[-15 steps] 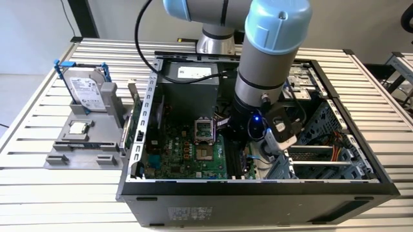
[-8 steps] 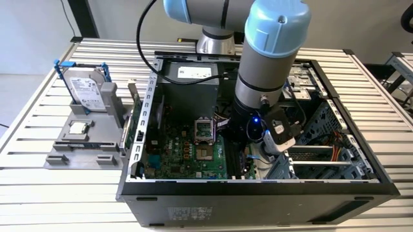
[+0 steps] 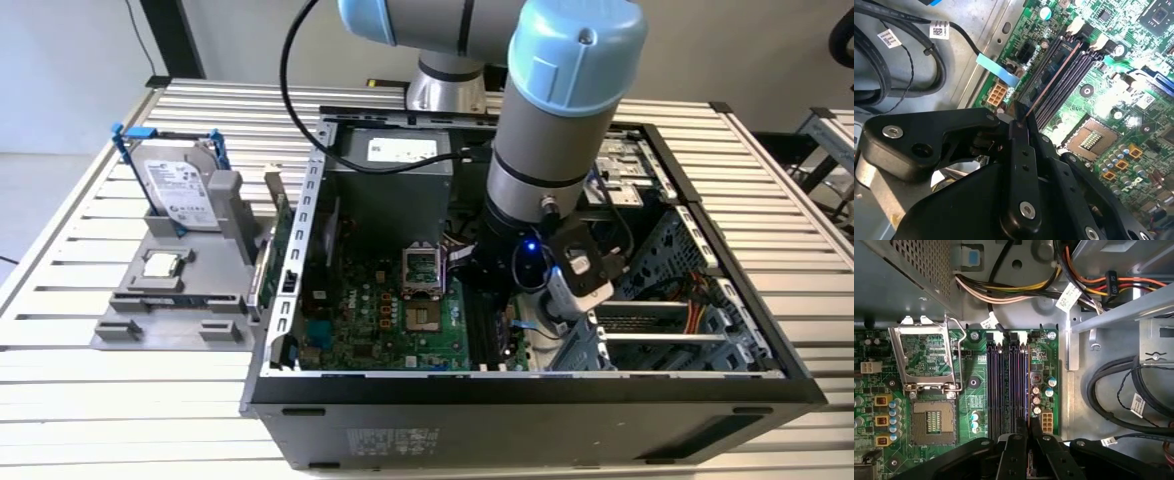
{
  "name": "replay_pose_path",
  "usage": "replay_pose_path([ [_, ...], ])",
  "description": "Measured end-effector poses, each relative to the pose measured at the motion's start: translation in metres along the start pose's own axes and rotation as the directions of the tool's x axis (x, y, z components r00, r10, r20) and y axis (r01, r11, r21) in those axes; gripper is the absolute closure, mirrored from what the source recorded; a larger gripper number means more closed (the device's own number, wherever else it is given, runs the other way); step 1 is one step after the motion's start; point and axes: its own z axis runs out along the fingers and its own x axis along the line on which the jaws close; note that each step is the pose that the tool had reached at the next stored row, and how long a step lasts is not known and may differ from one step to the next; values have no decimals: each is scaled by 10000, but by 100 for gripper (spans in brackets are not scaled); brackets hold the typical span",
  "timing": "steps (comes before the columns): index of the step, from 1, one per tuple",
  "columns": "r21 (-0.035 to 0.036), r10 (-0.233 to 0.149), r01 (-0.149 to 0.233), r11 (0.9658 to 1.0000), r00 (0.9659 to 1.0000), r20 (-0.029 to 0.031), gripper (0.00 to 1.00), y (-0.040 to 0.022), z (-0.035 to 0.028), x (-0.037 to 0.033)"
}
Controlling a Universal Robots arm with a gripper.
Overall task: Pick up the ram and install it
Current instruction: 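Insert the ram into the slot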
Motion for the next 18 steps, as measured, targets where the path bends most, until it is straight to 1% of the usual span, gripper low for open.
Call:
replay_pose_path([
  [8,-12,-204,203,9998,9998,-15,100,-9,-1,0],
  [18,-8,-216,216,9998,9998,-43,100,-10,35,1],
])
